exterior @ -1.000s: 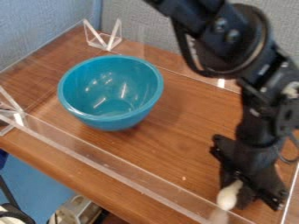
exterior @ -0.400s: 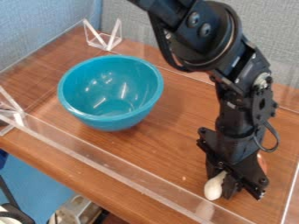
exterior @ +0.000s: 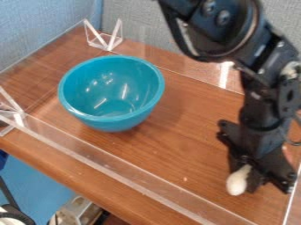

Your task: Remove the mushroom from inside the blue bowl and put it on the table

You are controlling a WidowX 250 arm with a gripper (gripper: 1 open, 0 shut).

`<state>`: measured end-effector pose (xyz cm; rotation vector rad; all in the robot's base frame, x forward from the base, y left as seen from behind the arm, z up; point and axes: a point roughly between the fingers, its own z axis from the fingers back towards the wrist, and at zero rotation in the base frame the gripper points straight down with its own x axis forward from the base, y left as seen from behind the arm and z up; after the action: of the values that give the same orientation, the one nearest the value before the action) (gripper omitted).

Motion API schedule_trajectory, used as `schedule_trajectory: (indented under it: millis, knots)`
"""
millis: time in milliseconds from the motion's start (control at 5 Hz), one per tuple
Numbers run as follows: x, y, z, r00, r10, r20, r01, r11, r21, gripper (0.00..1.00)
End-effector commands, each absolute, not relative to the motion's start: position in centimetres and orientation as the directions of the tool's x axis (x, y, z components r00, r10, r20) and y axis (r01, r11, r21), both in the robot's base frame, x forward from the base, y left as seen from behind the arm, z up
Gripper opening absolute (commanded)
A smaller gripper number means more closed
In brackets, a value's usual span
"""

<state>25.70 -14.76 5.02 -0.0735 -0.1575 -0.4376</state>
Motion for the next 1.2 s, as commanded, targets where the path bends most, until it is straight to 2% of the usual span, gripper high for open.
schedule_trajectory:
  millis: [0, 200, 600, 1000]
  knots:
    - [26.5, -15.9, 7.1, 0.885, -0.402, 0.234, 0.422, 0.906, -0.042, 0.0]
    - [26.4, -14.5, 8.4, 0.879, -0.405, 0.249, 0.428, 0.903, -0.041, 0.0]
    - [25.4, -12.9, 6.4, 0.894, -0.393, 0.217, 0.411, 0.911, -0.043, 0.0]
    - [24.7, -15.5, 8.7, 0.93, -0.303, 0.206, 0.314, 0.949, -0.019, 0.0]
